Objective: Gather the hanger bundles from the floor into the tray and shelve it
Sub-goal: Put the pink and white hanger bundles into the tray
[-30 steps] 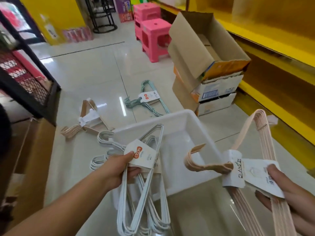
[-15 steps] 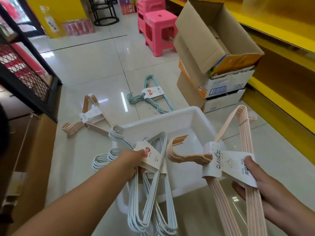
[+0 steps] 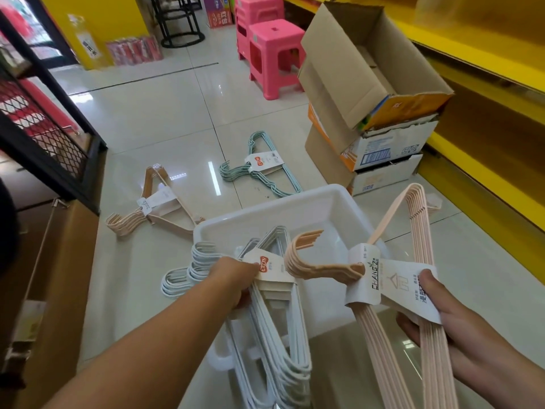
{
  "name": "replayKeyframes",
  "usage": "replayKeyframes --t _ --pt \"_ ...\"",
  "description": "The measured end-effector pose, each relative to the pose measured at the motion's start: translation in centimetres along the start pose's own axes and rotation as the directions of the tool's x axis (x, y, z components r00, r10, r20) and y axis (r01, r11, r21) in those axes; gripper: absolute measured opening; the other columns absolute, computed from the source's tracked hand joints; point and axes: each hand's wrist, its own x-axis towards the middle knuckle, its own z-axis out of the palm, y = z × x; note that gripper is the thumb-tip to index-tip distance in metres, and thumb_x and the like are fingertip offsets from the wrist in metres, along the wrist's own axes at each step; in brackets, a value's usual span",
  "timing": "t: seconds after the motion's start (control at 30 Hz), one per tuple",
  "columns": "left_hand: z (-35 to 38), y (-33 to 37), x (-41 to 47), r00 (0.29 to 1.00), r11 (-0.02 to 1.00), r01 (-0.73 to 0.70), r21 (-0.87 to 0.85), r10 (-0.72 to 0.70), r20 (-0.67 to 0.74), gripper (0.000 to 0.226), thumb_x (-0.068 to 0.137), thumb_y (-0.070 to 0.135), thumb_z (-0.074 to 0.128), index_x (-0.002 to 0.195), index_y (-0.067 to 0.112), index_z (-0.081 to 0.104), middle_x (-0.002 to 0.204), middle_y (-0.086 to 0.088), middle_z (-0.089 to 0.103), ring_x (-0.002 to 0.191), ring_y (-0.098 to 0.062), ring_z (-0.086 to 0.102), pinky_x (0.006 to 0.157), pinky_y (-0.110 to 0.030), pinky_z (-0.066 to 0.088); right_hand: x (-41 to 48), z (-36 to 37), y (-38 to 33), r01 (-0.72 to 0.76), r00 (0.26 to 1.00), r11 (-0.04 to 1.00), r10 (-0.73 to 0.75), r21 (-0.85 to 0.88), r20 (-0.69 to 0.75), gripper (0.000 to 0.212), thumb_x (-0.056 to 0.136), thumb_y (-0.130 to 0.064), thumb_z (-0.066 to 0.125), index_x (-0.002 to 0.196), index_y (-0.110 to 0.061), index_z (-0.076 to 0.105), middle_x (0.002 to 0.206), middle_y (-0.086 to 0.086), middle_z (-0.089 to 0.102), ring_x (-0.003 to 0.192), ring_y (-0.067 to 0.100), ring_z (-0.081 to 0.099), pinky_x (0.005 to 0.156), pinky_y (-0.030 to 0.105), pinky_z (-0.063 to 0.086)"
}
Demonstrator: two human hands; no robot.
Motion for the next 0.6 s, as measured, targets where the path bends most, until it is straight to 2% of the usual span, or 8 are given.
replayKeyframes --t 0.07,0.1,0.2,0.3,0.37,0.47,0.53,0.6 --pt "0.8 -0.4 -0.2 1.0 1.0 -0.004 -0.01 0.004 0.0 0.028 0.086 0.023 0.078 0.101 0.004 0.065 0.08 -0.015 0.068 0.059 -0.026 0.065 0.043 -0.03 0.056 0.0 0.0 0.0 0.0 1.0 1.0 0.0 0.003 -0.006 0.035 0.088 -0.04 0.062 0.108 -0.012 0.069 0.089 0.007 0.08 0.066 0.015 0.076 0.066 0.038 0.062" --pt "1.2 -0.6 -0.3 1.0 1.0 -0.009 -0.002 0.009 -0.003 0.027 0.085 0.024 0.078 0.099 0.005 0.065 0.078 -0.014 0.068 0.058 -0.026 0.067 0.043 -0.031 0.057 0.0 0.0 0.0 -0.001 1.0 1.0 0.001 0.006 -0.007 0.034 0.089 -0.039 0.061 0.107 -0.012 0.069 0.087 0.006 0.08 0.065 0.015 0.076 0.065 0.038 0.062" --pt "2.2 -1.0 -0.9 0.999 0.996 -0.05 0.069 0.051 -0.012 0.032 0.08 0.029 0.081 0.098 0.007 0.067 0.083 -0.016 0.074 0.068 -0.033 0.076 0.059 -0.048 0.066 0.0 0.1 0.0 -0.012 1.0 1.0 0.012 0.018 -0.004 0.033 0.089 -0.039 0.062 0.106 -0.012 0.069 0.087 0.007 0.08 0.065 0.015 0.076 0.061 0.036 0.063" --pt "2.3 -0.8 -1.3 0.994 0.97 -0.108 0.22 0.112 -0.005 0.033 0.083 0.034 0.081 0.087 0.006 0.065 0.071 -0.013 0.071 0.057 -0.029 0.073 0.062 -0.042 0.066 0.2 0.1 0.0 -0.02 1.0 0.999 0.02 0.029 -0.004 0.035 0.086 -0.04 0.064 0.107 -0.012 0.069 0.09 0.007 0.08 0.068 0.017 0.077 0.061 0.036 0.063" --pt "1.9 -0.6 -1.0 0.994 0.962 -0.105 0.25 0.106 0.013 0.035 0.086 0.032 0.079 0.088 0.0 0.065 0.065 -0.013 0.07 0.049 -0.028 0.069 0.06 -0.042 0.066 0.3 0.1 0.1 -0.024 1.0 0.999 0.024 0.035 0.005 0.035 0.086 -0.04 0.063 0.107 -0.012 0.069 0.091 0.008 0.08 0.067 0.017 0.076 0.061 0.036 0.063" --pt "1.1 -0.8 -0.3 0.995 0.98 -0.088 0.177 0.08 0.052 0.025 0.088 0.018 0.078 0.087 -0.004 0.065 0.059 -0.015 0.061 0.039 -0.023 0.058 0.05 -0.034 0.06 0.3 0.3 0.1 -0.024 1.0 0.999 0.023 0.045 0.014 0.034 0.087 -0.039 0.063 0.108 -0.013 0.069 0.088 0.007 0.08 0.065 0.016 0.076 0.062 0.037 0.063" --pt "0.6 -1.3 -0.3 0.993 0.996 -0.072 0.058 0.067 0.093 0.018 0.088 0.009 0.076 0.083 -0.001 0.062 0.056 -0.015 0.053 0.034 -0.019 0.05 0.041 -0.026 0.051 0.3 0.4 0.0 -0.022 1.0 0.999 0.021 0.046 0.013 0.034 0.088 -0.04 0.062 0.108 -0.014 0.068 0.085 0.005 0.08 0.063 0.015 0.075 0.061 0.036 0.063" --pt "0.4 -1.7 -0.5 0.982 0.995 -0.072 -0.068 0.082 0.171 0.02 0.09 0.007 0.075 0.08 -0.001 0.06 0.055 -0.011 0.048 0.035 -0.017 0.045 0.038 -0.021 0.045 0.3 0.4 0.0 -0.025 1.0 0.999 0.024 0.046 0.017 0.035 0.085 -0.041 0.064 0.108 -0.015 0.068 0.086 0.005 0.08 0.064 0.015 0.075 0.06 0.035 0.063"
